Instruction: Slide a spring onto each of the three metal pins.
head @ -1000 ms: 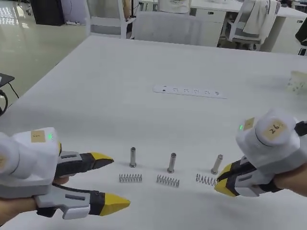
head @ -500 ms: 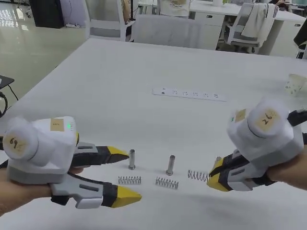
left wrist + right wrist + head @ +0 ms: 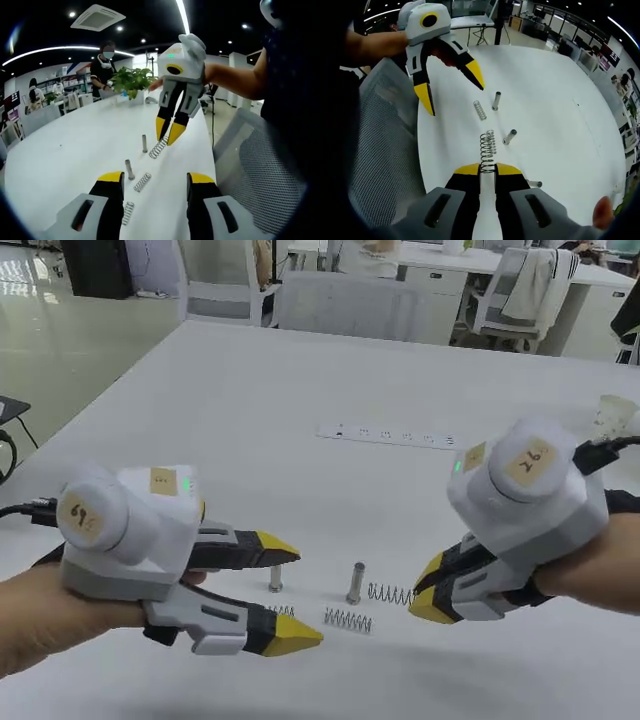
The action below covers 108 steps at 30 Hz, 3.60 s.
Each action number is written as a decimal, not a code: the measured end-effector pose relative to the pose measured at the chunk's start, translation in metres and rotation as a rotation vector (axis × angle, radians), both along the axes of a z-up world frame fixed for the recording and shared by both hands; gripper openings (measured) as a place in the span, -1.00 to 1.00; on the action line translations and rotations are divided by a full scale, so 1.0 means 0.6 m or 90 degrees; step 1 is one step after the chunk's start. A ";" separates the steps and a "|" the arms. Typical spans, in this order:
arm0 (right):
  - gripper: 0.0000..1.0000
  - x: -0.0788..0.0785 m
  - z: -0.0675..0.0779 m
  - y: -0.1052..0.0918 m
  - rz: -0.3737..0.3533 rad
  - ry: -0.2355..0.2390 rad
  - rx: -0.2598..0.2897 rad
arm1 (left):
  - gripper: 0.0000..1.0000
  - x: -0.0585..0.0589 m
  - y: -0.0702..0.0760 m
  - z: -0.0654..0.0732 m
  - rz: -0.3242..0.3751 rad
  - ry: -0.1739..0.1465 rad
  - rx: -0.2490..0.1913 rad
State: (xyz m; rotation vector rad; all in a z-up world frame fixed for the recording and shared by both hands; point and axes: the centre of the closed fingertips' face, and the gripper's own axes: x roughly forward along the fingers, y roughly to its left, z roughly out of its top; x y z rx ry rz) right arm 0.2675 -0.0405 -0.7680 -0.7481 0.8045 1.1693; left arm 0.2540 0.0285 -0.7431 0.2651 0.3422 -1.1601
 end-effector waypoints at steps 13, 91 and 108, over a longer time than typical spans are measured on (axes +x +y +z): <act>-0.85 -0.013 0.003 0.021 0.035 0.003 -0.015 | -0.22 0.000 -0.029 -0.001 -0.032 -0.013 0.009; -0.84 -0.042 0.048 0.080 0.078 0.003 0.024 | -0.96 -0.003 -0.057 -0.039 -0.090 -0.091 0.083; -0.77 -0.040 0.044 0.087 0.075 0.013 0.058 | -0.96 0.001 -0.051 -0.041 -0.084 -0.085 0.076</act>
